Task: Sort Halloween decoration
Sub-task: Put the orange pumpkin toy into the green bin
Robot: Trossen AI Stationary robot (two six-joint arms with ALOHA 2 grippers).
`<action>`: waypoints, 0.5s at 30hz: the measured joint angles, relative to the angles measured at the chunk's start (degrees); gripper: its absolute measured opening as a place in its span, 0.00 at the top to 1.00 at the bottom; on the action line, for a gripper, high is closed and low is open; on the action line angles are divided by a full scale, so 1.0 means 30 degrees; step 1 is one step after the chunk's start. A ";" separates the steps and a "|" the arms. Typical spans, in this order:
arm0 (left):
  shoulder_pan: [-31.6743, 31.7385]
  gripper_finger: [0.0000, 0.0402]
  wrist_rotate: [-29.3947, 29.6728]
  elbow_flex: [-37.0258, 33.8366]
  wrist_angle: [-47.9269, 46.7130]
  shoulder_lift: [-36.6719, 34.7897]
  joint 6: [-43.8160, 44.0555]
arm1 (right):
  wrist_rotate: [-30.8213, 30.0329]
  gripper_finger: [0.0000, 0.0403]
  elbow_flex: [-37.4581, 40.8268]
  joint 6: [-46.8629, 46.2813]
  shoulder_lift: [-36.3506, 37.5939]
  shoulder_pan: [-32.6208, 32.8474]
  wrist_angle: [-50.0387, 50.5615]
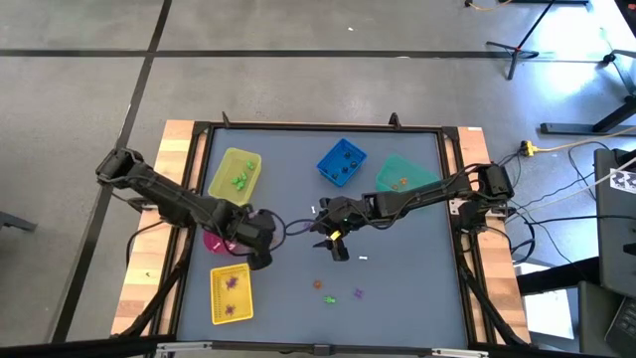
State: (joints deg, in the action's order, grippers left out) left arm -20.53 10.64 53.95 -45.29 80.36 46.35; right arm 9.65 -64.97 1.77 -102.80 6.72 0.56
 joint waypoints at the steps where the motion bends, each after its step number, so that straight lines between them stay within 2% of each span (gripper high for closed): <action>1: 0.0119 0.60 0.0498 0.0000 0.0604 0.0000 -0.0189 | 0.0000 0.45 0.0000 0.0001 0.0000 0.0000 0.0000; 4: 0.0475 0.60 0.1596 0.0001 0.1533 0.0109 -0.0607 | 0.0000 0.45 0.0000 -0.0002 0.0000 0.0000 0.0000; 10: 0.1021 0.60 0.1592 0.0000 0.1555 0.1483 -0.0650 | 0.0000 0.45 0.0000 0.0000 -0.0009 0.0000 0.0000; 15: 0.1381 0.60 0.0191 0.0000 0.1563 0.2846 -0.1041 | 0.0006 0.45 0.0000 0.0005 -0.0015 0.0000 -0.0003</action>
State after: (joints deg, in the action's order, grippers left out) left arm -16.39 11.22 53.95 -40.60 88.90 43.23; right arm 9.67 -64.97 1.78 -102.85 6.72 0.55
